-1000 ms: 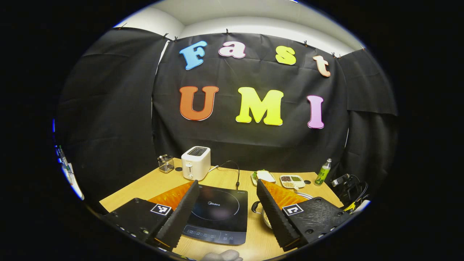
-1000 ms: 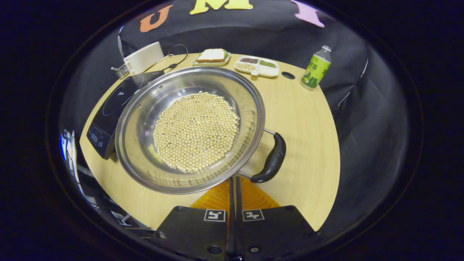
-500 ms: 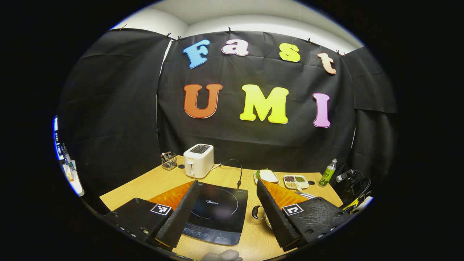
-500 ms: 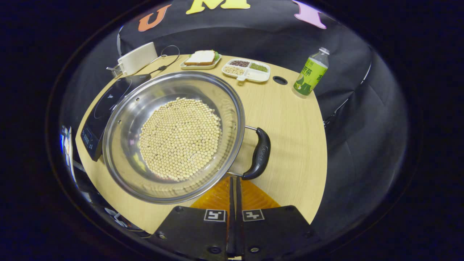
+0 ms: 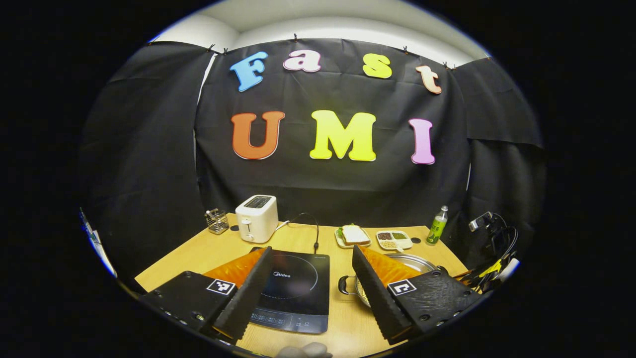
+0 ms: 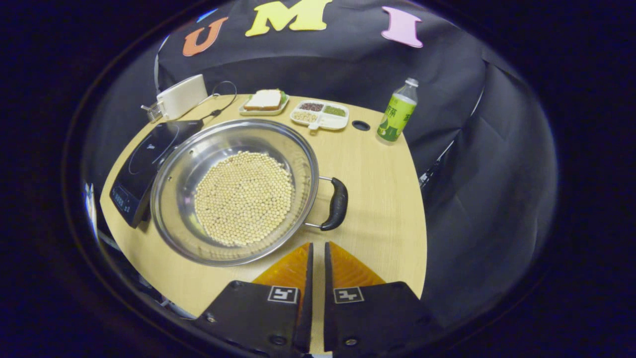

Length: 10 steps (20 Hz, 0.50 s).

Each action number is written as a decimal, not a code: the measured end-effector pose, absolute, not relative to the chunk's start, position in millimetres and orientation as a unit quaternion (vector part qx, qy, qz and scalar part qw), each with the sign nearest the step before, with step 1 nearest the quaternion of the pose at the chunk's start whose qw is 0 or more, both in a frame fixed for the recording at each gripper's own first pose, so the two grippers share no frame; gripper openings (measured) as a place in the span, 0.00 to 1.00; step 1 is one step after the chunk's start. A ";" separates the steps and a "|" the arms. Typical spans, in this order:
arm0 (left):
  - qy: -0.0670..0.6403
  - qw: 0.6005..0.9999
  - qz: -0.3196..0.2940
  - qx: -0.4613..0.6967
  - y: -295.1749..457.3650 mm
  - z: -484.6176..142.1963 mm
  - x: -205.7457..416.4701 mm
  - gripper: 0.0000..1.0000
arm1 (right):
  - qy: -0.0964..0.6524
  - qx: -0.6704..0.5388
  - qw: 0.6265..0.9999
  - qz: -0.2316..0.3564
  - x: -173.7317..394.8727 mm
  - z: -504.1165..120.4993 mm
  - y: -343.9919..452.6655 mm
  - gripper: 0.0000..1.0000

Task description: First push the handle of the pot to place it horizontally, then grasp the pot with both hands and set it on the induction cooktop.

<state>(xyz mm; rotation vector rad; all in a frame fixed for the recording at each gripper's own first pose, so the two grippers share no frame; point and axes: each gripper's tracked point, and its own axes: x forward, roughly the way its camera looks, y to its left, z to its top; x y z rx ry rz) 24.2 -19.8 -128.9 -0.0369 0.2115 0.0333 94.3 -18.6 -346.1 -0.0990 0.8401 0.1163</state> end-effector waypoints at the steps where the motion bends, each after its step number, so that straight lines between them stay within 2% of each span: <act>1: 0.109 0.994 0.007 -0.013 -20.7 -132.4 23.1 0.95 | 0.398 -0.046 0.915 0.053 86.0 -340.6 -17.9 0.28; 2: 0.109 0.994 -0.004 -0.009 -22.4 -134.3 23.0 0.95 | 0.390 -0.045 0.918 0.049 78.4 -334.5 -17.5 0.30; 3: 0.109 0.994 -0.015 -0.006 -25.8 -135.8 22.3 0.95 | 0.382 -0.045 0.922 0.041 69.2 -329.0 -17.9 0.48; 4: 0.110 0.994 -0.026 -0.002 -28.7 -138.5 21.4 0.95 | 0.374 -0.043 0.926 0.034 59.7 -324.3 -17.8 0.52; 5: 0.110 0.993 -0.034 0.003 -30.8 -140.9 19.7 0.95 | 0.367 -0.037 0.929 0.030 52.6 -320.0 -16.1 0.66; 6: 0.111 0.993 -0.040 0.009 -31.1 -143.4 18.5 0.95 | 0.360 -0.027 0.932 0.025 45.0 -316.3 -13.6 0.68; 7: 0.115 0.992 -0.048 0.013 -33.5 -149.5 18.0 0.95 | 0.355 -0.019 0.934 0.020 38.0 -313.4 -12.4 0.77; 8: 0.119 0.991 -0.053 0.017 -35.1 -154.6 16.3 0.95 | 0.353 -0.012 0.935 0.017 30.6 -312.3 -10.9 0.78; 9: 0.124 0.990 -0.059 0.019 -38.1 -160.1 15.2 0.95 | 0.352 -0.006 0.936 0.015 26.1 -313.5 -10.0 0.90; 10: 0.129 0.989 -0.065 0.020 -41.1 -166.2 16.5 0.95 | 0.350 0.000 0.936 0.013 21.6 -314.1 -9.5 0.89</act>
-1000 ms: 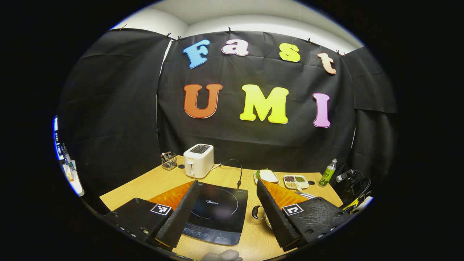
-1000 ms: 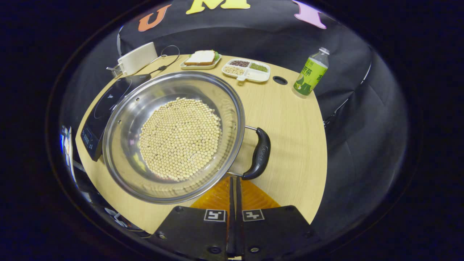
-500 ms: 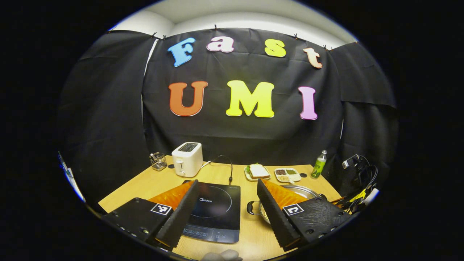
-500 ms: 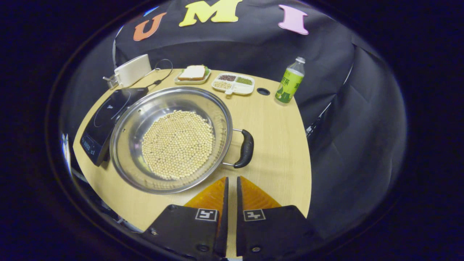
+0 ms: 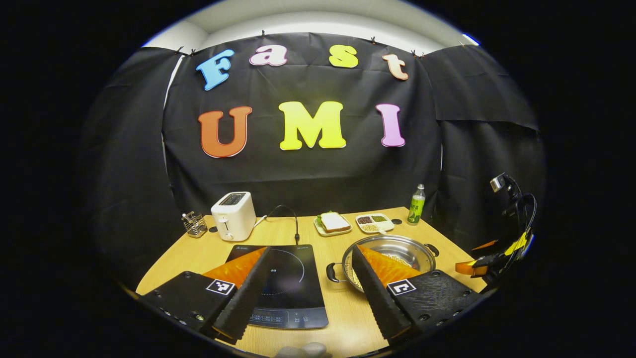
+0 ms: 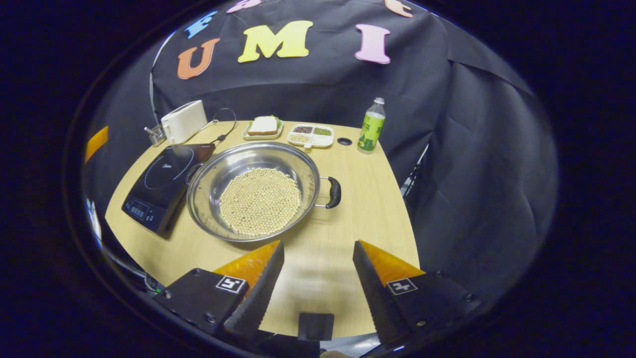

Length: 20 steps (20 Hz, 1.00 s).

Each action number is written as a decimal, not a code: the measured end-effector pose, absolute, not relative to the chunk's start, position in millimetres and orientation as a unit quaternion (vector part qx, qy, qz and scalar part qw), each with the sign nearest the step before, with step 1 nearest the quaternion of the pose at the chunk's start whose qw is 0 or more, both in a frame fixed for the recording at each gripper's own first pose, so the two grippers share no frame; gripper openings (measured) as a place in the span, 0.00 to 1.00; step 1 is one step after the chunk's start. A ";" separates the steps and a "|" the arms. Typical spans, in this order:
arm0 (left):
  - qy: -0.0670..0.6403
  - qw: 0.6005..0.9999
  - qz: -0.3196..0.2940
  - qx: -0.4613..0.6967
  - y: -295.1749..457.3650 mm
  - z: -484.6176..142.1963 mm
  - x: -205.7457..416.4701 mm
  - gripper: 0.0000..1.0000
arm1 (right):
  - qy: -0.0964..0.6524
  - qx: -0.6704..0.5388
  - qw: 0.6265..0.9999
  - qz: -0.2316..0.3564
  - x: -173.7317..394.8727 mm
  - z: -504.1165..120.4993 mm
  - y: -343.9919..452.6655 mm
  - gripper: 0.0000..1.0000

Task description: First push the handle of the pot to place it horizontally, then grasp the pot with both hands and set it on the induction cooktop.

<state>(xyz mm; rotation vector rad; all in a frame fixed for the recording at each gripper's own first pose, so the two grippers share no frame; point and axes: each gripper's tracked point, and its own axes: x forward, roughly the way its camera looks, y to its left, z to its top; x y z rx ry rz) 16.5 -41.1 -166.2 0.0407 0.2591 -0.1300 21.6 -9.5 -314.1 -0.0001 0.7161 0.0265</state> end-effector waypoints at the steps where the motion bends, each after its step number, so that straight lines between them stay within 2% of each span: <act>1: 0.139 0.987 -0.072 0.020 -46.5 -175.4 17.3 0.95 | 0.350 0.004 0.937 0.012 18.1 -314.0 -8.6 0.91; 2: 0.147 0.986 -0.080 0.019 -51.9 -183.6 18.6 0.95 | 0.354 0.005 0.935 0.010 15.3 -316.3 -9.9 0.94; 9: 0.190 0.978 -0.083 0.000 -77.1 -230.6 35.1 0.95 | 0.367 0.025 0.930 0.021 31.0 -323.9 -12.3 0.92; 12: 0.217 0.973 -0.078 -0.003 -85.0 -257.2 56.3 0.95 | 0.372 0.030 0.927 0.028 53.3 -329.0 -12.9 0.92; 13: 0.226 0.971 -0.075 -0.003 -86.7 -265.0 62.0 0.95 | 0.375 0.032 0.926 0.030 62.0 -331.8 -13.3 0.94; 15: 0.240 0.968 -0.068 0.001 -91.1 -279.6 78.3 0.96 | 0.385 0.040 0.921 0.038 78.0 -338.5 -11.8 0.91; 16: 0.248 0.967 -0.064 0.003 -92.9 -287.2 86.3 0.96 | 0.388 0.044 0.920 0.041 88.2 -342.2 -11.6 0.94; 17: 0.258 0.964 -0.061 0.004 -93.9 -295.4 93.7 0.95 | 0.395 0.044 0.917 0.043 97.5 -346.7 -11.8 0.92; 20: 0.284 0.958 -0.049 0.004 -97.7 -320.1 117.2 0.96 | 0.402 0.051 0.913 0.046 127.6 -353.0 -15.5 0.94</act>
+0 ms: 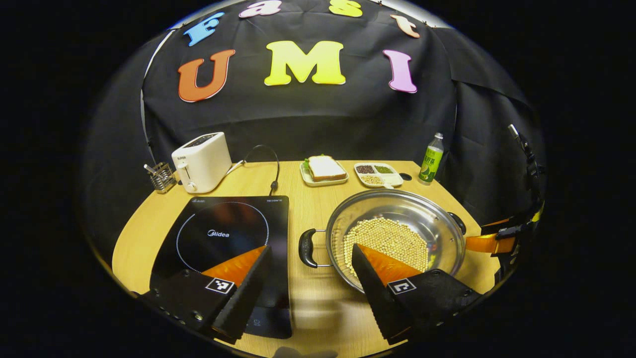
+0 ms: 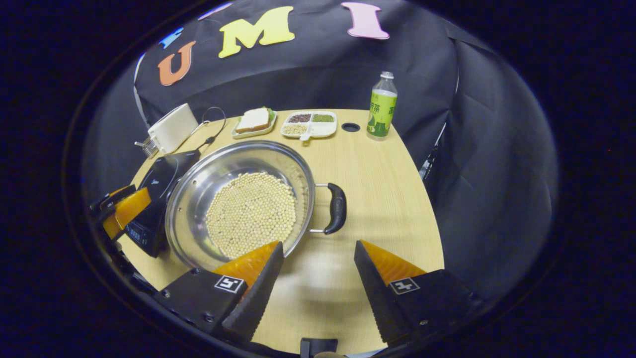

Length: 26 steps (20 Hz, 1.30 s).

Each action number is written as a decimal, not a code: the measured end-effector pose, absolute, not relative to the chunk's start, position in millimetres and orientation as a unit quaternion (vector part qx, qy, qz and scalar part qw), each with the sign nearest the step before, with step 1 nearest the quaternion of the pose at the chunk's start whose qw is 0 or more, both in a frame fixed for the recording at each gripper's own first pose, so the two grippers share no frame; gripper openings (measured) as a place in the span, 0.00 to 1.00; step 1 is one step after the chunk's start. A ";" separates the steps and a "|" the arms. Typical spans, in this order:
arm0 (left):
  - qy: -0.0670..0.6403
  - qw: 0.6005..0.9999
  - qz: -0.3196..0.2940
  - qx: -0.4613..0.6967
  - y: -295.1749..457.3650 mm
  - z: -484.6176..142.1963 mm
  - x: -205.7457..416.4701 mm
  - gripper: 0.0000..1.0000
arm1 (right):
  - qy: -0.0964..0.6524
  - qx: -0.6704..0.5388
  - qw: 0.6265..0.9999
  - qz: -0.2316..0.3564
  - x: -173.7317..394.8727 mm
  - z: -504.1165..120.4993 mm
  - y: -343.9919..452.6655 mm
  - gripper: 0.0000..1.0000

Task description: First push the handle of the pot to place it horizontally, then grasp the pot with both hands and set it on the induction cooktop.

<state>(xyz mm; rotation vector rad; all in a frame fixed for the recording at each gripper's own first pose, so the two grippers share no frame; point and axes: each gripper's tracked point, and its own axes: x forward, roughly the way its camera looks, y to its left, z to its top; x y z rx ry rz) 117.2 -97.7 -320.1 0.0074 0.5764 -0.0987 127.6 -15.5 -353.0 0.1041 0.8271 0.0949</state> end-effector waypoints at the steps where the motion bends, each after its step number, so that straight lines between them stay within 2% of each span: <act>1: 0.291 0.956 -0.046 0.008 -99.2 -327.9 124.5 0.96 | 0.405 0.049 0.912 0.048 136.6 -355.2 -16.8 0.94; 2: 0.298 0.954 -0.042 0.011 -99.5 -333.6 130.9 0.95 | 0.409 0.048 0.910 0.050 145.5 -358.2 -17.9 0.91; 6: 0.328 0.944 -0.038 0.012 -109.7 -361.3 147.1 0.96 | 0.423 0.048 0.902 0.073 171.1 -366.9 -15.1 0.94; 10: 0.357 0.933 -0.033 0.001 -118.5 -383.6 158.4 0.96 | 0.442 0.045 0.890 0.097 181.0 -377.6 -7.3 0.86; 12: 0.374 0.927 -0.012 0.013 -111.0 -392.1 161.8 0.86 | 0.451 0.044 0.887 0.091 184.1 -381.6 -11.3 0.74; 14: 0.377 0.926 -0.004 0.014 -109.6 -397.8 166.1 0.71 | 0.459 0.057 0.883 0.080 183.3 -382.3 -11.0 0.68; 15: 0.382 0.924 -0.006 0.016 -109.5 -396.0 166.0 0.68 | 0.459 0.058 0.883 0.079 185.3 -383.9 -10.3 0.64; 16: 0.381 0.924 -0.005 0.017 -108.9 -396.2 166.8 0.57 | 0.459 0.053 0.883 0.084 184.9 -383.6 -10.1 0.63; 17: 0.385 0.923 -0.004 0.019 -108.9 -397.3 167.2 0.66 | 0.457 0.053 0.883 0.089 185.6 -382.8 -10.0 0.61; 22: 0.384 0.923 0.009 0.022 -109.0 -395.7 166.4 0.63 | 0.445 0.063 0.888 0.093 189.4 -382.8 -9.8 0.56; 26: 0.400 0.916 0.003 0.011 -107.5 -393.9 164.7 0.61 | 0.458 0.065 0.884 0.071 177.1 -381.5 -6.7 0.53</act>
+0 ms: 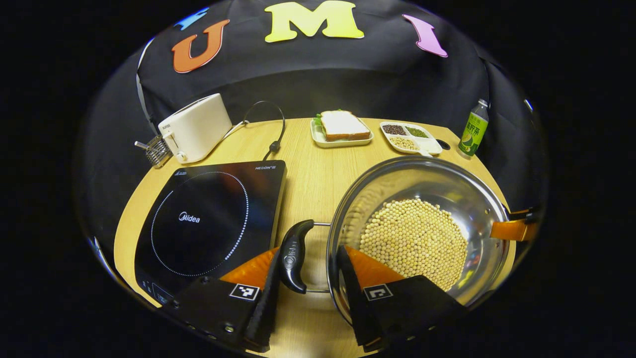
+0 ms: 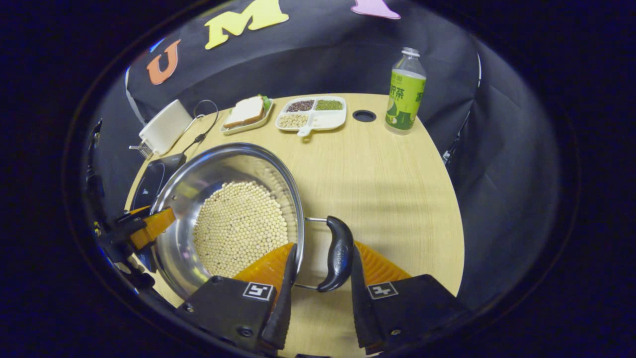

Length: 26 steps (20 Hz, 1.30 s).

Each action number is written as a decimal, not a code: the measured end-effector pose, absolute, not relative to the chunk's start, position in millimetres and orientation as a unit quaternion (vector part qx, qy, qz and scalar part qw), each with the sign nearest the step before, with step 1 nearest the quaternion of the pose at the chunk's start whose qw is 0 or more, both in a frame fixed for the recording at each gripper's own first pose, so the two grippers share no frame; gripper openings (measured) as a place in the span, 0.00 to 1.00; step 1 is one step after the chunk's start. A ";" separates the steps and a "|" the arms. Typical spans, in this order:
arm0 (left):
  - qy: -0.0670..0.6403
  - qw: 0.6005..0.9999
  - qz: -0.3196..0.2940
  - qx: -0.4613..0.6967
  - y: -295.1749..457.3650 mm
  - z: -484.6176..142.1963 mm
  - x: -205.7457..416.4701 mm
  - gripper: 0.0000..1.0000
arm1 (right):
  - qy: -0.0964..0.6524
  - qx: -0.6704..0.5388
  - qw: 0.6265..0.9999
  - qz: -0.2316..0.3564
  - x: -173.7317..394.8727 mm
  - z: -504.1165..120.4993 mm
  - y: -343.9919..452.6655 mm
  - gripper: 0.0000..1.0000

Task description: First push the handle of the pot to place it horizontally, then grasp the pot with both hands and set it on the induction cooktop.

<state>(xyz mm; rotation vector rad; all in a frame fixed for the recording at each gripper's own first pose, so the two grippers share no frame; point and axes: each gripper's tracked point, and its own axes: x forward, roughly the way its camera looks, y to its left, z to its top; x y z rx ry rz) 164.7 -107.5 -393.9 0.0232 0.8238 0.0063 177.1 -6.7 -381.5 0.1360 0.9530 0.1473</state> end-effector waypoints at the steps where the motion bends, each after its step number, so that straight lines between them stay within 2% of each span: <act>1: 0.403 0.915 -0.002 0.005 -105.1 -393.0 161.3 0.61 | 0.458 0.069 0.884 0.065 170.3 -377.8 -4.7 0.52; 4: 0.389 0.921 -0.029 0.009 -93.9 -375.2 150.9 0.61 | 0.449 0.076 0.889 0.049 147.7 -363.1 4.8 0.52; 10: 0.367 0.929 -0.044 0.024 -46.2 -343.3 131.4 0.61 | 0.440 0.087 0.893 0.042 118.9 -337.7 49.4 0.52; 26: 0.353 0.936 0.014 0.007 126.9 -315.8 113.3 0.61 | 0.423 0.060 0.899 0.097 124.2 -299.5 210.0 0.52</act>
